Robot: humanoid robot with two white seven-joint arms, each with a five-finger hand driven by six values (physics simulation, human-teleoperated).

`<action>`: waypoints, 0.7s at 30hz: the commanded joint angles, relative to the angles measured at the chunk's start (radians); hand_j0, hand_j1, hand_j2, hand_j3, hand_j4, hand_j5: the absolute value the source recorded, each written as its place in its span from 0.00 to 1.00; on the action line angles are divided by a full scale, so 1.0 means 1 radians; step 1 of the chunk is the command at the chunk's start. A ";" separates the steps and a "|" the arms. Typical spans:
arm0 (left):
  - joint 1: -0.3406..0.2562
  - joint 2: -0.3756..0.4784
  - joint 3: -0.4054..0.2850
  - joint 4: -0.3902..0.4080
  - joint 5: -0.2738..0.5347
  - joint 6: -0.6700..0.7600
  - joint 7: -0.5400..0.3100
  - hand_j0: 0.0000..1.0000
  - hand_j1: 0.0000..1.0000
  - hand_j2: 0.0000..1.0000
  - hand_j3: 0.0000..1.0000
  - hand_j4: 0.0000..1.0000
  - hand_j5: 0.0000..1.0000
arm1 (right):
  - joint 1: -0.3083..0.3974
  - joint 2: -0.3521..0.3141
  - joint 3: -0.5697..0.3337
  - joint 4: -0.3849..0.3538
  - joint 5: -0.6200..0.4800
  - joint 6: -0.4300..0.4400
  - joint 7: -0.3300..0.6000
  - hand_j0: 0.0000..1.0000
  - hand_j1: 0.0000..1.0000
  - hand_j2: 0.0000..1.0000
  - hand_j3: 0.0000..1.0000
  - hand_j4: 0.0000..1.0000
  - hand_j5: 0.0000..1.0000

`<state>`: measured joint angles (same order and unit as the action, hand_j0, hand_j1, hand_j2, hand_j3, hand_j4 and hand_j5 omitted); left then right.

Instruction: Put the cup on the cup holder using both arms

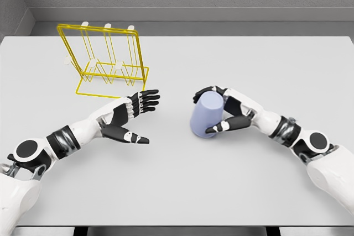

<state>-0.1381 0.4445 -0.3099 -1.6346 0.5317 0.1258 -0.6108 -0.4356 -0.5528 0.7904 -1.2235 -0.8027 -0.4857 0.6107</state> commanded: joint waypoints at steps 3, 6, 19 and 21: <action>0.000 -0.001 0.000 -0.001 0.007 0.000 0.000 1.00 1.00 1.00 1.00 1.00 1.00 | -0.008 0.014 0.027 0.007 -0.006 0.003 0.000 0.67 0.67 0.67 0.67 0.67 0.67; 0.000 -0.001 0.000 -0.001 0.007 0.000 0.000 1.00 1.00 1.00 1.00 1.00 1.00 | -0.014 0.019 0.029 0.010 0.008 0.003 0.000 0.67 0.67 0.67 0.67 0.67 0.67; 0.000 -0.001 0.000 -0.002 0.007 0.000 0.000 1.00 1.00 1.00 1.00 1.00 1.00 | -0.015 0.042 0.032 0.032 0.010 0.004 0.000 0.85 0.85 0.85 0.85 0.85 0.85; 0.000 -0.001 0.000 -0.002 0.007 0.000 0.000 1.00 1.00 1.00 1.00 1.00 1.00 | -0.015 0.045 0.032 0.038 0.010 0.003 0.000 0.88 0.88 0.88 0.88 0.88 0.88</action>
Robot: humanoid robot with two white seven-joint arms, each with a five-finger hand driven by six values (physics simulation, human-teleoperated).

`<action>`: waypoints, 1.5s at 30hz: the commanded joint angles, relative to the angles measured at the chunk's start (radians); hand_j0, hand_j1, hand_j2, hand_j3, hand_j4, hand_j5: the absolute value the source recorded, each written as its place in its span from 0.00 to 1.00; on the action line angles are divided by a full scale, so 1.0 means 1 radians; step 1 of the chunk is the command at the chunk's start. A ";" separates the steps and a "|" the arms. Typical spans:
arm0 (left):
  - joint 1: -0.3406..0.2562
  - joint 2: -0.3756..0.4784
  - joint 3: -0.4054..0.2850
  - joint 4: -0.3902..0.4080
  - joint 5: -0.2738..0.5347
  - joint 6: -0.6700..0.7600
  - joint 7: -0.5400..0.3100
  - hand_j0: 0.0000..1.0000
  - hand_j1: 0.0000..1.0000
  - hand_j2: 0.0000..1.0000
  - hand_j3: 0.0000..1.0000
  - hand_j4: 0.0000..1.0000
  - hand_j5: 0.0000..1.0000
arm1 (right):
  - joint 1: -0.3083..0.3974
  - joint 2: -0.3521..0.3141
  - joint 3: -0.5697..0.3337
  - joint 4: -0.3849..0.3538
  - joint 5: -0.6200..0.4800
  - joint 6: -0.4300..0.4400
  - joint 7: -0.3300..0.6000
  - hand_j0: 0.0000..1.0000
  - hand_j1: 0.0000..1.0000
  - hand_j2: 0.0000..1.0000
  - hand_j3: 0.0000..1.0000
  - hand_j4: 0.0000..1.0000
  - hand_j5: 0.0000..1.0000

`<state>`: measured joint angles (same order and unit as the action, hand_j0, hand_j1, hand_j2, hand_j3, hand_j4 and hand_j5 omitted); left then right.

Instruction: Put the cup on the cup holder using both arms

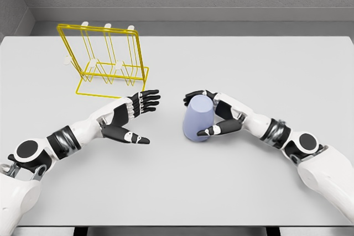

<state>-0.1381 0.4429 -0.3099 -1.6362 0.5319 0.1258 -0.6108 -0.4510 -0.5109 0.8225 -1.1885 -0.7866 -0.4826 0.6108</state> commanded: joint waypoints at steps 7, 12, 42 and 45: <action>0.002 0.000 0.000 -0.001 0.006 0.000 0.000 1.00 1.00 1.00 1.00 1.00 1.00 | 0.000 0.005 0.000 0.007 0.027 -0.002 0.000 1.00 1.00 1.00 1.00 1.00 1.00; 0.002 -0.056 0.000 -0.001 0.003 0.000 0.000 1.00 1.00 1.00 1.00 1.00 1.00 | 0.000 -0.006 0.001 0.006 0.030 -0.005 0.000 1.00 1.00 1.00 1.00 1.00 1.00; -0.034 -0.231 0.000 0.142 -0.214 -0.120 0.000 1.00 1.00 1.00 1.00 1.00 1.00 | -0.219 -0.480 0.033 0.000 0.314 -0.128 0.000 1.00 1.00 1.00 1.00 1.00 1.00; -0.034 -0.250 -0.002 0.139 -0.216 -0.121 0.000 1.00 1.00 1.00 1.00 1.00 1.00 | -0.265 -0.492 0.030 -0.002 0.630 -0.128 -0.377 1.00 1.00 1.00 1.00 1.00 1.00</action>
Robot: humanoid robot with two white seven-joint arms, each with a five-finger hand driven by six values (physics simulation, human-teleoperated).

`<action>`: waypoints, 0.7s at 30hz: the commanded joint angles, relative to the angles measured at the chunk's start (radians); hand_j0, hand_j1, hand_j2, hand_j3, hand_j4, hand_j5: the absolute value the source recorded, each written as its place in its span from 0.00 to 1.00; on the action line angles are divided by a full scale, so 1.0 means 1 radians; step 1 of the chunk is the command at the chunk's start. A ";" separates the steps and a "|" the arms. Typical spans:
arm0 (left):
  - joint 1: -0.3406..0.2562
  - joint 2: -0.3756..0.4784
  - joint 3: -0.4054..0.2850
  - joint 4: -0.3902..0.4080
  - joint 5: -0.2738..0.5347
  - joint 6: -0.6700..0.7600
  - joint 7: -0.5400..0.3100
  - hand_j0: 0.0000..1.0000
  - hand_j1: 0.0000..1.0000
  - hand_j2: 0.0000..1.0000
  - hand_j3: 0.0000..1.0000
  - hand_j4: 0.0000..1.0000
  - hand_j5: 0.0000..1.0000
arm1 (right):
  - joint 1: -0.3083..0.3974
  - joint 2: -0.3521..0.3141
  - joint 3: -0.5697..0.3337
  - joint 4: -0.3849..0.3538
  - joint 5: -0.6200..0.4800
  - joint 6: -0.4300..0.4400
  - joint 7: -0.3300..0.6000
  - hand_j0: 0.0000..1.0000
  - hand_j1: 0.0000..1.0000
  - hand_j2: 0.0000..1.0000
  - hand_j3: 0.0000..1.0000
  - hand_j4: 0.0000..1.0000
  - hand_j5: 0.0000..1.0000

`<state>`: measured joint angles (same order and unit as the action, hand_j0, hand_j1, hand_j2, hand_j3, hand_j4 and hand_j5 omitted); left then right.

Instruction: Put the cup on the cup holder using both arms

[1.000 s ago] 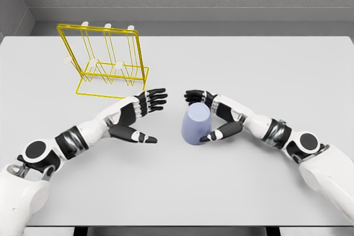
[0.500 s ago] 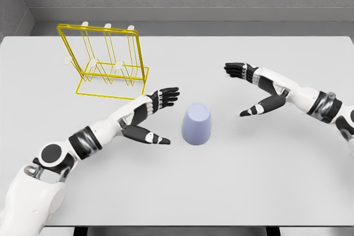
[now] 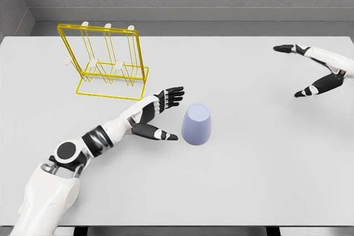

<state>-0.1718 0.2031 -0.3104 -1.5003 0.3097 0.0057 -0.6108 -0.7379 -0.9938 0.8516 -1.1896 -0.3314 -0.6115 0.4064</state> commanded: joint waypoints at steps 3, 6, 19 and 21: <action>-0.002 -0.013 -0.021 -0.009 0.005 -0.003 0.000 1.00 1.00 1.00 1.00 1.00 1.00 | -0.015 -0.017 0.000 -0.004 0.265 0.001 -0.212 1.00 1.00 1.00 1.00 1.00 1.00; -0.002 -0.024 -0.022 -0.008 0.003 -0.001 0.000 1.00 1.00 1.00 1.00 1.00 1.00 | -0.011 -0.026 0.004 -0.008 0.265 0.001 -0.213 1.00 1.00 1.00 1.00 1.00 1.00; -0.011 -0.027 -0.044 -0.008 0.005 -0.003 0.000 1.00 1.00 1.00 1.00 1.00 1.00 | 0.003 -0.009 -0.002 -0.002 0.265 0.001 -0.213 1.00 1.00 1.00 1.00 1.00 1.00; -0.011 -0.036 -0.044 -0.008 0.003 -0.003 0.000 1.00 1.00 1.00 1.00 1.00 1.00 | 0.003 -0.011 -0.003 -0.001 0.265 0.001 -0.215 1.00 1.00 1.00 1.00 1.00 1.00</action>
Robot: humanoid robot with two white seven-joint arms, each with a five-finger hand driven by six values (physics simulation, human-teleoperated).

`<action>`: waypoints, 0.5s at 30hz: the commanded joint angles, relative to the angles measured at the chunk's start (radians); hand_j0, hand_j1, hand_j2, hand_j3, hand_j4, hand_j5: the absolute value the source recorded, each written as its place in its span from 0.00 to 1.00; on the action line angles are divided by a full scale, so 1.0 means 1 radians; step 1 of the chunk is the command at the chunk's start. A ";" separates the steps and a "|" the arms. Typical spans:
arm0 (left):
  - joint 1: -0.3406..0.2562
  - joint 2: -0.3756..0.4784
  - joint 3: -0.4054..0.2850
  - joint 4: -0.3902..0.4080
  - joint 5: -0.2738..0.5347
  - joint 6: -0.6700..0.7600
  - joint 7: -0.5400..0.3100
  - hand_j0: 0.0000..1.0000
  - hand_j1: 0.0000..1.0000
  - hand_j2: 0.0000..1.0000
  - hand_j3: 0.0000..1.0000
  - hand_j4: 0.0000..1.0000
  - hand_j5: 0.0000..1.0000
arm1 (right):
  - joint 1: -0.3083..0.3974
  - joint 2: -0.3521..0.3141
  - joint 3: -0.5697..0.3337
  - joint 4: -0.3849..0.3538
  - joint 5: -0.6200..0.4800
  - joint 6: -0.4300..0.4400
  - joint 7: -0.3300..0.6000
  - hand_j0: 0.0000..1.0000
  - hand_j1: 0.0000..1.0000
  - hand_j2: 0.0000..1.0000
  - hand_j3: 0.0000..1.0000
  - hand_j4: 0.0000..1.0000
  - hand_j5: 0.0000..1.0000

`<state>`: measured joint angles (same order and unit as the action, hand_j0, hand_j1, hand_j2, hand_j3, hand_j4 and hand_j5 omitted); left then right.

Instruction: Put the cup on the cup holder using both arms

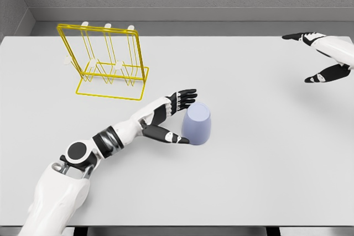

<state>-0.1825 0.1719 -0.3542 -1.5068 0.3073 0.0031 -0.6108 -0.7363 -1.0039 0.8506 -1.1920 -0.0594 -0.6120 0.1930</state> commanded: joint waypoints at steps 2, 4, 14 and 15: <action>0.000 -0.012 -0.002 -0.001 0.006 -0.011 0.000 1.00 1.00 1.00 1.00 1.00 1.00 | 0.000 -0.005 -0.004 0.002 -0.007 0.001 0.000 1.00 1.00 1.00 1.00 1.00 1.00; 0.000 -0.014 -0.020 -0.001 0.007 -0.029 0.000 1.00 1.00 1.00 1.00 1.00 1.00 | 0.000 -0.004 -0.004 0.012 -0.008 0.001 0.000 1.00 1.00 1.00 1.00 1.00 1.00; -0.002 -0.025 -0.028 0.007 0.006 -0.041 0.000 1.00 1.00 1.00 1.00 1.00 1.00 | -0.002 -0.004 -0.004 0.019 -0.008 0.001 0.000 1.00 1.00 1.00 1.00 1.00 1.00; -0.002 -0.025 -0.028 0.008 0.006 -0.041 0.000 1.00 1.00 1.00 1.00 1.00 1.00 | -0.002 -0.002 -0.004 0.019 -0.008 0.001 0.000 1.00 1.00 1.00 1.00 1.00 1.00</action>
<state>-0.1841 0.1498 -0.3808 -1.5013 0.3060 -0.0381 -0.6108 -0.7363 -1.0067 0.8481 -1.1734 -0.0606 -0.6120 0.1937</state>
